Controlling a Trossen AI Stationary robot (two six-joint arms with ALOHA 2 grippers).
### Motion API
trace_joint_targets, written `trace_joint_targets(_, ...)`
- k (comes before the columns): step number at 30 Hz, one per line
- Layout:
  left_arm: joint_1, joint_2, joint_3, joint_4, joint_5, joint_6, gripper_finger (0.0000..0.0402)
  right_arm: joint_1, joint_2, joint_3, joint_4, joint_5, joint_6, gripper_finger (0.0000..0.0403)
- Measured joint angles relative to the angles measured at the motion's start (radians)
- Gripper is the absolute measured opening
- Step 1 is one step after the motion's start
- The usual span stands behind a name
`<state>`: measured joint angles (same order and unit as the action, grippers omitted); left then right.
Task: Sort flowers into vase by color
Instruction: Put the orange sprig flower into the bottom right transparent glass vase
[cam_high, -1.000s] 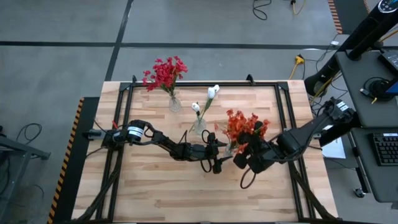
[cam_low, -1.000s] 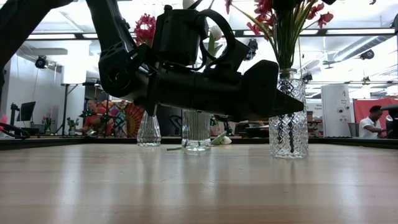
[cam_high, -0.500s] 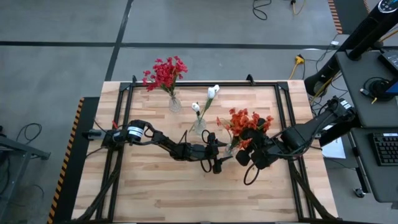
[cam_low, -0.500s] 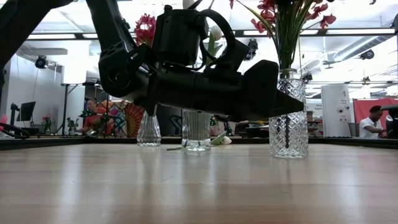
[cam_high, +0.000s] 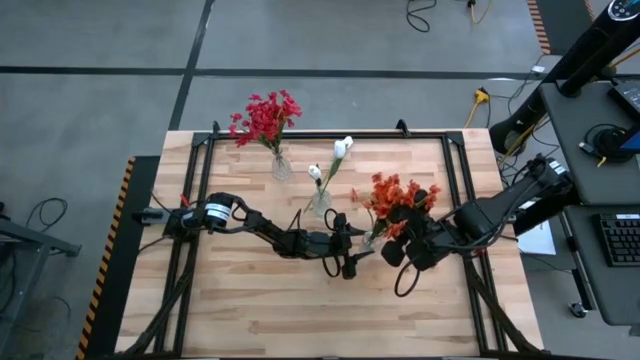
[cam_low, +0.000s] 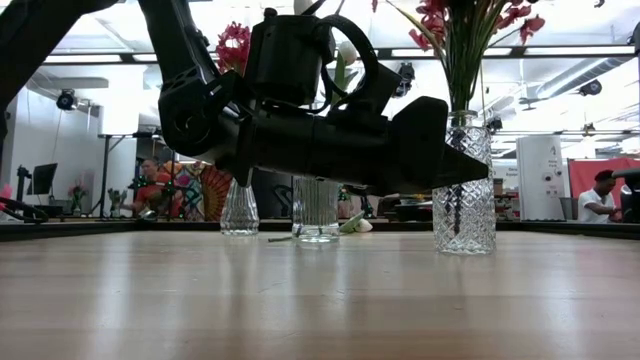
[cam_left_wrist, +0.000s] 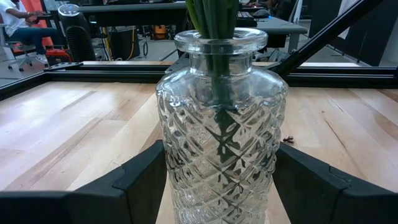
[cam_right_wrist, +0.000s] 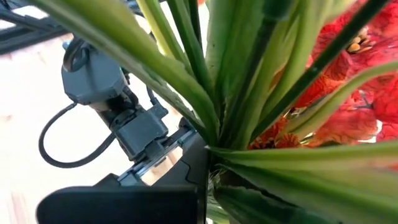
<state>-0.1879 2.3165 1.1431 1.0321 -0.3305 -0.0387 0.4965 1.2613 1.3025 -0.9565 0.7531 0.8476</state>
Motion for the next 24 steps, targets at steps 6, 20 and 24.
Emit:
trace_joint_targets(6, 0.0, 0.0, 0.0, 0.0, 0.0, 0.0, 0.0246, -0.003, 0.04, 0.0, 0.004, -0.001, -0.014, 0.0018)
trace_joint_targets(20, 0.0, 0.0, 0.0, 0.0, 0.0, 0.0, 0.0246, -0.006, 0.127, 0.001, 0.031, -0.007, -0.088, 0.0018)
trace_joint_targets(24, 0.0, 0.0, 0.0, 0.0, 0.0, 0.0, 0.0246, -0.006, 0.144, 0.002, 0.037, -0.009, -0.132, 0.0018)
